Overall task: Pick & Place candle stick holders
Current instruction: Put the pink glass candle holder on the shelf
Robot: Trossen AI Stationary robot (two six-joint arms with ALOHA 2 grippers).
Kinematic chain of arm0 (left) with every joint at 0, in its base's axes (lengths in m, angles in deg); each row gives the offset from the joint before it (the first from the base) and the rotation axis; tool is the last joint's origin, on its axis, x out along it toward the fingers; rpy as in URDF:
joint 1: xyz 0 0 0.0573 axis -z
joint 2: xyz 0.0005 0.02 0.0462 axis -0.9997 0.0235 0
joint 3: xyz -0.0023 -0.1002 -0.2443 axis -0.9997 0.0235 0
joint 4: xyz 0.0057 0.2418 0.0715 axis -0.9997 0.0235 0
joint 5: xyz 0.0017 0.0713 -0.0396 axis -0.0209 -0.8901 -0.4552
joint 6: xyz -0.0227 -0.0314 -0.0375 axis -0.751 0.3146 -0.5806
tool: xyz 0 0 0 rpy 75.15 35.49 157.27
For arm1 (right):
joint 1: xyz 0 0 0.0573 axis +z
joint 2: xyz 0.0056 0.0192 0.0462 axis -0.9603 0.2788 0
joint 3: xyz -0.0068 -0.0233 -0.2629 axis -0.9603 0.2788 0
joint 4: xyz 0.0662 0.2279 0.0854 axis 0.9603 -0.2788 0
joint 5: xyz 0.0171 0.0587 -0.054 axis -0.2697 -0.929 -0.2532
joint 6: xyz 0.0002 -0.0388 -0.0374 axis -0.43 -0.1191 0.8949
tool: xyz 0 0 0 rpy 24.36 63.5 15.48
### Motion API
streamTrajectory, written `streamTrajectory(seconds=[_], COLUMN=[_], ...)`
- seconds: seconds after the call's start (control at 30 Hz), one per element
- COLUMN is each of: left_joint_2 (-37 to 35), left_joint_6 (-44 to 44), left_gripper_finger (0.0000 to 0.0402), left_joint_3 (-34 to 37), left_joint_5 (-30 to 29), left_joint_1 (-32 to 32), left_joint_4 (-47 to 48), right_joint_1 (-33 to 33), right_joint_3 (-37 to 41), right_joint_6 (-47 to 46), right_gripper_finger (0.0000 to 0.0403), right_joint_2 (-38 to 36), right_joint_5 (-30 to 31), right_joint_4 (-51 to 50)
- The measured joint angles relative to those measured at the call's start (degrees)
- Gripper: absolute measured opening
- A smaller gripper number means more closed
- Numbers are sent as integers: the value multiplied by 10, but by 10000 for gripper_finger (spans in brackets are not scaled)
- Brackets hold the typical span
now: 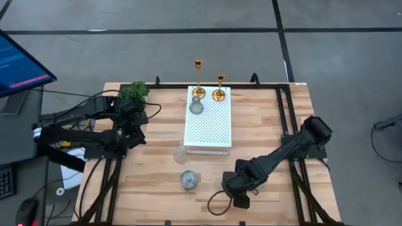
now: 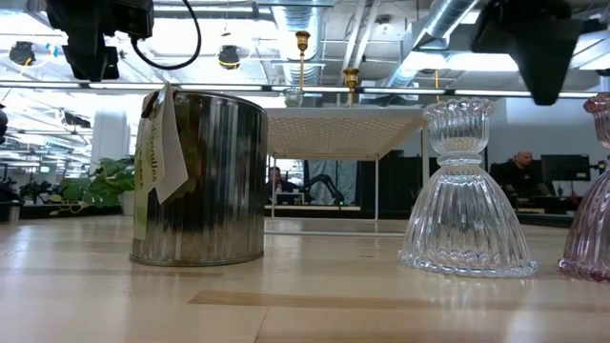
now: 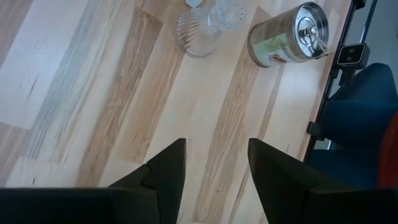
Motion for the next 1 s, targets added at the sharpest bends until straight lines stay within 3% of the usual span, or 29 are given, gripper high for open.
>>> streamTrajectory(seconds=[0.5, 1.0], left_joint_2=[0, 1], left_joint_6=[-2, 5], left_gripper_finger=[172, 172], left_joint_3=[0, 0], left_joint_5=[0, -7], left_joint_1=[0, 0], left_joint_4=[-8, -15], right_joint_1=[9, 9], right_joint_3=[74, 74], right_joint_6=[-32, -28], right_gripper_finger=[356, 213], right_joint_2=[0, 0], right_joint_5=[0, 0], right_joint_4=[74, 80])
